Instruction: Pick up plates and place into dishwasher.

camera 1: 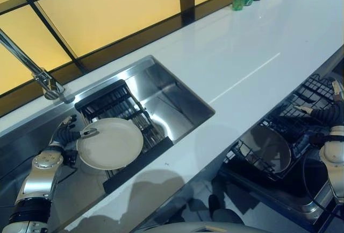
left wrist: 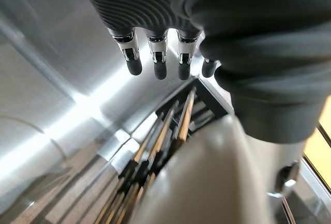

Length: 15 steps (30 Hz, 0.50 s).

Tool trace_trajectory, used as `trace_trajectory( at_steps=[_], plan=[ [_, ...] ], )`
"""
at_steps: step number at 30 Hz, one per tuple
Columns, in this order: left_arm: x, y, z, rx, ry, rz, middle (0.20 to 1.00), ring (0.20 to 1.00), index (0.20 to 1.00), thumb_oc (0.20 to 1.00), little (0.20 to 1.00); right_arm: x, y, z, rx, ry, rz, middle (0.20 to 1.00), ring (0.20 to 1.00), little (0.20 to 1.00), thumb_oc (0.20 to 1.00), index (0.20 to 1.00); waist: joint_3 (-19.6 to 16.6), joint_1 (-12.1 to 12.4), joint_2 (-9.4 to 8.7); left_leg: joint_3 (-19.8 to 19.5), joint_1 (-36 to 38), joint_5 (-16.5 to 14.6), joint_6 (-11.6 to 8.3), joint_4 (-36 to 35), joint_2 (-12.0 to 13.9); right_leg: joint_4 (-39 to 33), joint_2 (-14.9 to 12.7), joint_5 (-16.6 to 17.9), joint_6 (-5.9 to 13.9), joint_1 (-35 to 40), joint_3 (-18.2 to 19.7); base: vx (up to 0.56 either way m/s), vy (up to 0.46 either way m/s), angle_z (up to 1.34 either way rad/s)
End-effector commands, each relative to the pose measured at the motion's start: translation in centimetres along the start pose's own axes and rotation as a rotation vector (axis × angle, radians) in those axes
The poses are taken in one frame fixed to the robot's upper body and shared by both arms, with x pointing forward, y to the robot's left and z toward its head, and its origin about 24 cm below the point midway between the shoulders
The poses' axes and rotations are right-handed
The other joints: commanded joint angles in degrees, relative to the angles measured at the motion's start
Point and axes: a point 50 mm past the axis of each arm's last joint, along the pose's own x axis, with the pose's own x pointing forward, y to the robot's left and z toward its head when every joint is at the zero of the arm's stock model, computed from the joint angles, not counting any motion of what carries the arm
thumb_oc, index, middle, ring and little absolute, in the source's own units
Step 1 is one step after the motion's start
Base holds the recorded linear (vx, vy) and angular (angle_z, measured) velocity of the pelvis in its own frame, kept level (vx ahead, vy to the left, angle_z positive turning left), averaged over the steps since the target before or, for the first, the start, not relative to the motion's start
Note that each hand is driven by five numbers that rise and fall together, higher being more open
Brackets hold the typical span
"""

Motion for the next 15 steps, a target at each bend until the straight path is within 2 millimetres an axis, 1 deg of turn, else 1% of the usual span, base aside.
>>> trace_trajectory(
  at_steps=[1, 4, 6, 8, 9, 12, 15],
  plan=[
    [0.0, 4.7, 1.6, 0.049, -0.052, 0.154, 1.000, 1.000, 1.000, 1.000, 1.000, 1.1, -2.3, 2.5, 0.042, -0.113, -0.125, 1.000, 1.000, 1.000, 1.000, 1.000, -2.9, 0.6, -2.90, -2.1, -7.6, 4.0, 1.30, 0.5, -1.3, 7.5, -5.6, -6.9, 5.75, 0.5, -2.3, -0.03, -0.029, 0.12],
    [-0.2, 4.7, 1.6, 0.050, -0.052, 0.132, 1.000, 1.000, 1.000, 1.000, 1.000, 1.0, -2.3, 2.5, 0.045, -0.107, -0.133, 1.000, 1.000, 1.000, 1.000, 1.000, -2.8, 0.9, -2.95, -2.4, -7.8, 4.1, 1.22, 0.6, -1.3, 7.7, -5.5, -7.1, 5.65, 0.5, -2.7, -0.04, -0.026, 0.12],
    [-0.2, 4.2, 1.6, 0.024, -0.044, 0.057, 1.000, 1.000, 1.000, 1.000, 1.000, 1.1, -2.4, 2.5, 0.046, -0.105, -0.141, 1.000, 1.000, 1.000, 1.000, 1.000, -2.6, 1.2, -2.91, -2.6, -8.0, 4.2, 1.13, 0.6, -1.2, 7.7, -5.5, -7.2, 5.61, 0.5, -2.9, -0.05, -0.025, 0.05],
    [-0.4, 2.4, 1.6, -0.148, -0.025, -0.160, 1.000, 1.000, 1.000, 1.000, 1.000, 1.1, -2.7, 2.6, 0.048, -0.103, -0.147, 1.000, 1.000, 1.000, 1.000, 1.000, -2.5, 1.3, -2.87, -2.9, -8.2, 4.3, 1.07, 0.7, -1.2, 7.9, -5.4, -7.3, 5.60, 0.4, -3.0, -0.04, -0.019, 0.09],
    [-0.6, 1.0, 1.4, -0.178, -0.007, -0.278, 1.000, 1.000, 1.000, 1.000, 1.000, 1.1, -2.7, 2.5, 0.047, -0.100, -0.150, 1.000, 1.000, 1.000, 1.000, 1.000, -2.4, 1.5, -2.77, -2.9, -8.2, 4.2, 1.05, 0.7, -1.1, 7.9, -5.4, -7.3, 5.59, 0.4, -3.2, -0.03, -0.014, 0.09],
    [-1.0, -0.4, 0.0, -0.160, 0.075, -0.372, 1.000, 1.000, 1.000, 1.000, 1.000, 1.2, -2.5, 2.6, 0.042, -0.101, -0.157, 1.000, 1.000, 1.000, 1.000, 1.000, -2.2, 1.8, -2.24, -3.1, -8.3, 4.3, 1.04, 0.8, -1.2, 8.0, -5.4, -7.1, 5.67, 0.5, -3.3, -0.02, 0.002, 0.06],
    [-1.3, 0.0, 0.2, -0.168, 0.103, -0.418, 1.000, 1.000, 1.000, 1.000, 1.000, 1.5, -2.8, 2.7, 0.041, -0.098, -0.166, 1.000, 1.000, 1.000, 1.000, 1.000, -2.1, 2.0, -1.87, -3.3, -8.2, 4.2, 1.15, 0.9, -1.3, 8.0, -5.5, -7.2, 5.67, 0.6, -3.4, -0.02, 0.014, 0.06]
  ],
)
